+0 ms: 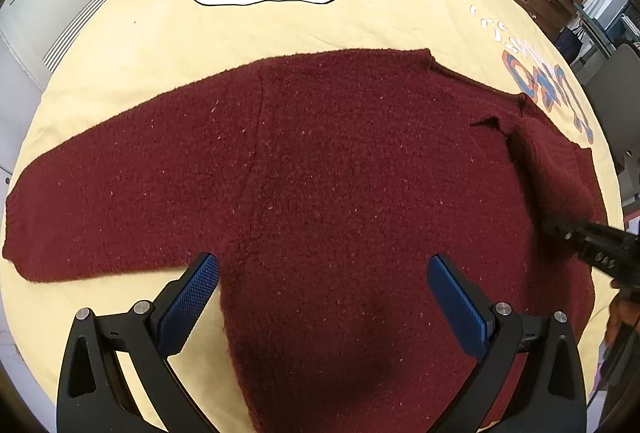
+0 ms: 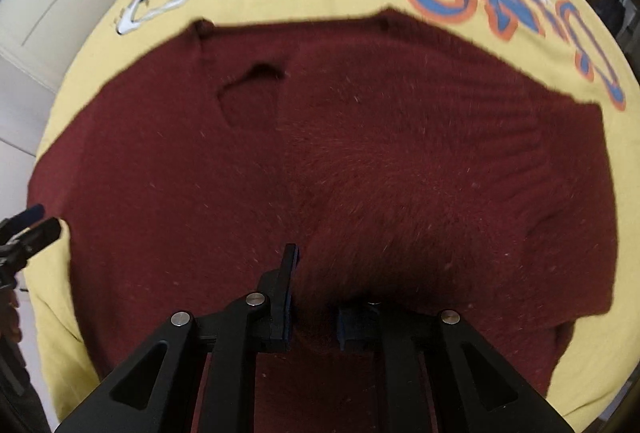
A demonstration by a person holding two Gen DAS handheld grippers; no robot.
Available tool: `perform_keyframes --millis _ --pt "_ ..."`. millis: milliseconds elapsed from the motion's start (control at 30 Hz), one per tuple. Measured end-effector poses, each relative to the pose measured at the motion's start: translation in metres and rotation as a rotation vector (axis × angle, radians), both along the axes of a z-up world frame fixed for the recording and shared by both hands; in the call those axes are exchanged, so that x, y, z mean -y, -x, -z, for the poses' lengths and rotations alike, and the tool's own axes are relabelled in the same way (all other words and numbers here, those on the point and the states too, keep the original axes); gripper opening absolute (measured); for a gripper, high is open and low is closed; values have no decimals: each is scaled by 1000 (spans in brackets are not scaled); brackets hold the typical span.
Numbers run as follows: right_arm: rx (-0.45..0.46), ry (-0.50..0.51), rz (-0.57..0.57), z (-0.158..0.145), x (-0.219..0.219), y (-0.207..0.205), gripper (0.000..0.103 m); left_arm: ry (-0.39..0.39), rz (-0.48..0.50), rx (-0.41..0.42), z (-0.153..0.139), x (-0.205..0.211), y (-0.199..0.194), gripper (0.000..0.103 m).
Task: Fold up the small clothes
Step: 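Lay the held sleeve across the sweater body and open the right gripper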
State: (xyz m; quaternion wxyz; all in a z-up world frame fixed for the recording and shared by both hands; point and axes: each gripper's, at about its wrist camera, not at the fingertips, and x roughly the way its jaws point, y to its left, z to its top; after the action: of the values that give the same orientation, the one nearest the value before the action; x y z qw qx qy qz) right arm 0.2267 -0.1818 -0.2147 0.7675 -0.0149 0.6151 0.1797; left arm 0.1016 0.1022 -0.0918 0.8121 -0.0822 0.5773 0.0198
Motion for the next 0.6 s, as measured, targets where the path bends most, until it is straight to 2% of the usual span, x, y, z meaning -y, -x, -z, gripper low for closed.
perform_keyframes --millis 100,167,233,267,433,600 --pt "19 35 -18 5 -4 3 21 -7 8 -11 3 1 3 102" --pt "27 44 -29 3 -7 5 31 -17 13 -16 4 2 4 102" --pt "38 46 -32 -3 -6 7 69 -24 18 -18 4 3 5 102" --pt "40 46 -33 -6 -5 8 74 -26 20 -19 4 3 5 102" --pt "48 76 -31 -19 20 17 75 -37 28 -17 1 5 6 102" --pt "68 97 36 -31 80 30 76 -47 42 -17 0 10 5 102"
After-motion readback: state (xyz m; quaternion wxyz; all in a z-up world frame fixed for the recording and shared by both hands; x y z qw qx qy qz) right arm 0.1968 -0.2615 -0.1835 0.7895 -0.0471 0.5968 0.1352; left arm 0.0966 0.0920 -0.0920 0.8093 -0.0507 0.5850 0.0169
